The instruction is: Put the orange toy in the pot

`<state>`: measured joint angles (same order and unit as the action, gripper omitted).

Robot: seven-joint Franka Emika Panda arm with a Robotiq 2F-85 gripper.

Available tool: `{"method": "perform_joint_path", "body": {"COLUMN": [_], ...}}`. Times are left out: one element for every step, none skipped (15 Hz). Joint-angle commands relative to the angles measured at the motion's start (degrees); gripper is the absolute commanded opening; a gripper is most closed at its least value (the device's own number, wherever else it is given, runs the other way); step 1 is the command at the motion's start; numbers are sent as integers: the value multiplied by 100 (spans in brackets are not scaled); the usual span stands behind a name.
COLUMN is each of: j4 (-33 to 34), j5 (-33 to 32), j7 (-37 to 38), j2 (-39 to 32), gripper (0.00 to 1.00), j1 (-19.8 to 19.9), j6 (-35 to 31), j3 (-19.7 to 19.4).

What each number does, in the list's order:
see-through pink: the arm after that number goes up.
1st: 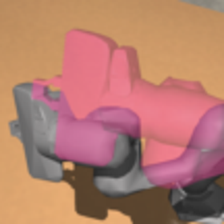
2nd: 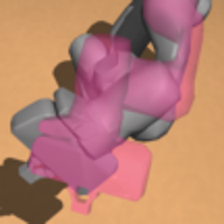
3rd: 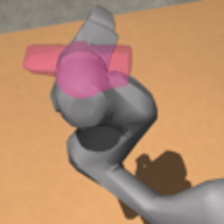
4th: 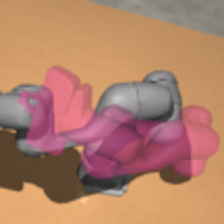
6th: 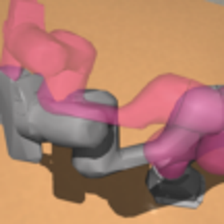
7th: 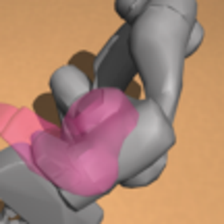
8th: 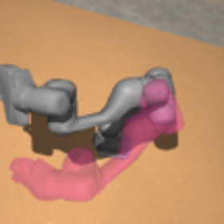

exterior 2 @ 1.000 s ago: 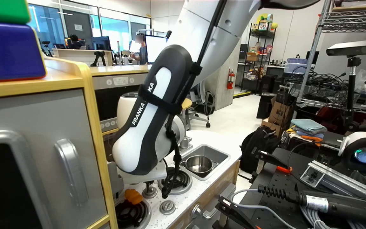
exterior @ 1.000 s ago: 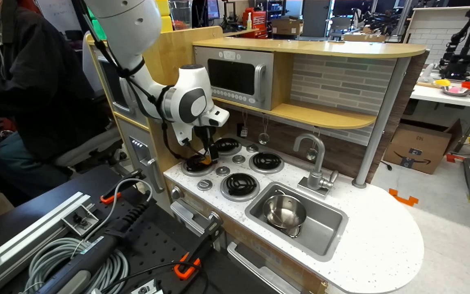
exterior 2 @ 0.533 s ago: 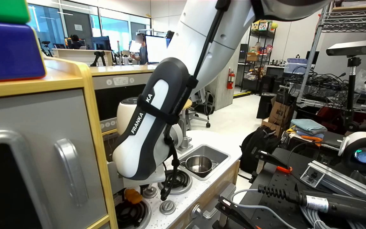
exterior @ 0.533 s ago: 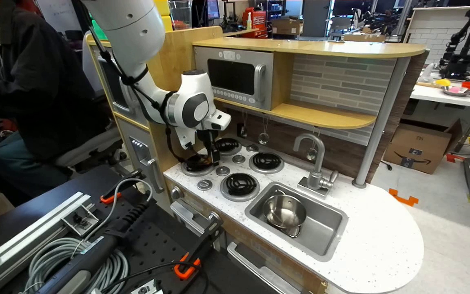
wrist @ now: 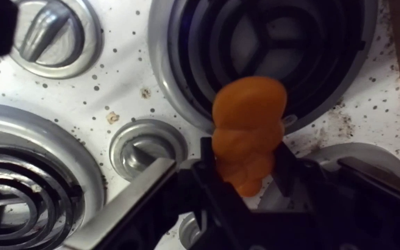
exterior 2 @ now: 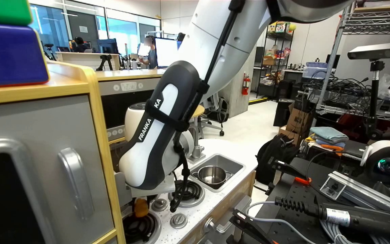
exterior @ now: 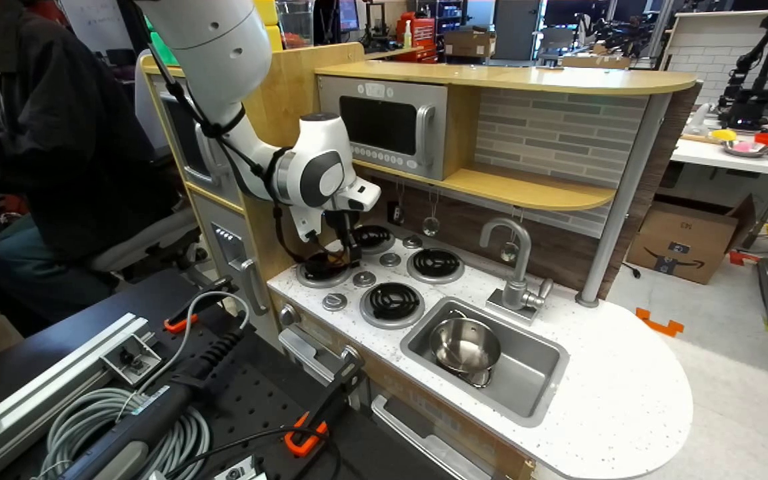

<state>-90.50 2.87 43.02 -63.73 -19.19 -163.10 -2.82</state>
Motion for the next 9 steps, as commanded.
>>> {"method": "perform_joint_path", "body": {"j4": [-309,-356,-349,-327,-349,-272,-231,-197,-129], "j5": [258,268,239,205,148,100,57,30,10], "j7": [101,219,489,698,866,1073,1286,1494,1716], "j2": [314,328,230,168,103,-50,-161,-236,-315], "gripper": [17,17,17,17,17,17,17,17,17], "j1": [-79,-134,-281,-326,-345,-380,-417,-445,-479], "j6": [250,360,339,439,482,569,640,752,843], "j3": [-314,-488,-833,-1049,-1259,-1474,-1672,-1840,-1971]}}
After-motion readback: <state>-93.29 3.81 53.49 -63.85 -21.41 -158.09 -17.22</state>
